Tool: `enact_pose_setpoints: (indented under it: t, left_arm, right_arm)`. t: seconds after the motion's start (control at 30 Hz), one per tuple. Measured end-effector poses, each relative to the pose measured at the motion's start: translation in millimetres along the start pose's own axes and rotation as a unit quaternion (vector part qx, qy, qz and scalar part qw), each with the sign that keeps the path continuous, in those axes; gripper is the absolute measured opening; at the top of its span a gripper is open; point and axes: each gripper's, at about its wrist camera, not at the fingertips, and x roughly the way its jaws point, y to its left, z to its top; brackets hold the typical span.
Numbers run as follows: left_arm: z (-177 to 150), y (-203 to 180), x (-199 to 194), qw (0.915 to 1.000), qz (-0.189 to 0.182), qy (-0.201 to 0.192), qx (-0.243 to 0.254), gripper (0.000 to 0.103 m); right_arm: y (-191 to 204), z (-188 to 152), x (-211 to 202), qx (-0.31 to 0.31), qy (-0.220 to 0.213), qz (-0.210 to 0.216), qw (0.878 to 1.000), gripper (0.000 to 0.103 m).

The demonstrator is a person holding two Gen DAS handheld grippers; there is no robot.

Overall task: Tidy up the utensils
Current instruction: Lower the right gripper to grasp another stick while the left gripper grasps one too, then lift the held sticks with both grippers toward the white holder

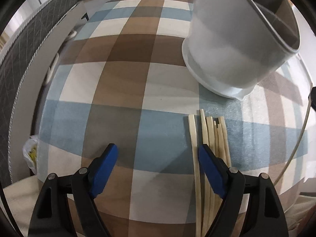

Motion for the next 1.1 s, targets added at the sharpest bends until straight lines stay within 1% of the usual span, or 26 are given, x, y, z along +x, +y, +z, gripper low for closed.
enact_pose_setpoints:
  t: [0.1,0.17,0.23,0.27,0.33,0.37,0.43,0.47,0.57,0.67,0.77,0.87,0.93,1.0,1.03,1.07,1.1]
  left_arm:
    - [1,-2,0,1.0000,-0.002,-0.006,0.001,0.076]
    - [3,-3,0,1.0000,-0.001,-0.008,-0.002,0.070]
    - [8,-7,-1,0.9999,-0.003,-0.014,0.001,0.053]
    - [10,-8,-1,0.9999,-0.003,-0.015,0.001,0.048]
    - [10,-14,-3,0.9997,-0.007,-0.021,0.011,0.028]
    - [10,-15,-3,0.9996,-0.009,-0.021,0.014,0.025]
    - [9,-20,-5,0.9994,-0.015,-0.021,0.025,0.008]
    - [10,-21,-5,0.9993,-0.017,-0.021,0.027,0.005]
    - [12,-20,-3,0.9991,-0.025,-0.021,0.026,0.003]
    - [13,-14,-4,0.9988,-0.045,-0.018,0.009,0.003]
    - [14,-12,-15,0.9974,-0.062,-0.036,0.004,0.003]
    - [13,-11,-35,0.9947,-0.076,-0.068,0.011,0.002]
    - [10,-9,-52,0.9911,-0.093,-0.094,0.006,0.002]
    - [4,-5,-70,0.9863,-0.108,-0.124,-0.005,0.002]
    - [-1,-1,-83,0.9814,-0.122,-0.147,-0.016,0.002]
    - [-4,0,-91,0.9783,-0.127,-0.162,-0.020,0.002]
    - [-9,0,-104,0.9745,-0.123,-0.186,-0.022,0.002]
  right_arm:
    - [-6,0,0,0.013,0.001,-0.009,1.000,0.003]
    - [-9,0,-1,0.024,0.000,-0.007,1.000,0.003]
    - [-8,2,-2,0.022,-0.005,-0.009,1.000,0.003]
    - [-8,2,-2,0.020,-0.007,-0.011,1.000,0.003]
    - [-8,2,-1,0.018,-0.007,-0.014,1.000,0.003]
    - [-9,2,0,0.018,-0.006,-0.016,1.000,0.003]
    - [-10,2,4,0.019,-0.002,-0.019,1.000,0.003]
    - [-12,2,5,0.020,-0.001,-0.021,1.000,0.003]
    - [-12,2,7,0.017,0.000,-0.023,1.000,0.003]
    - [-10,3,4,0.014,-0.008,-0.017,1.000,0.003]
    - [-8,3,-2,0.017,-0.022,-0.003,1.000,0.003]
    - [-1,3,-10,-0.002,-0.042,-0.008,0.999,0.003]
    - [5,2,-16,-0.015,-0.054,-0.010,0.998,0.003]
    - [10,0,-23,-0.028,-0.068,-0.010,0.997,0.003]
    - [15,-2,-29,-0.037,-0.077,-0.012,0.996,0.003]
    - [19,-5,-34,-0.047,-0.086,-0.013,0.995,0.003]
    - [23,-7,-39,-0.055,-0.094,-0.015,0.994,0.003]
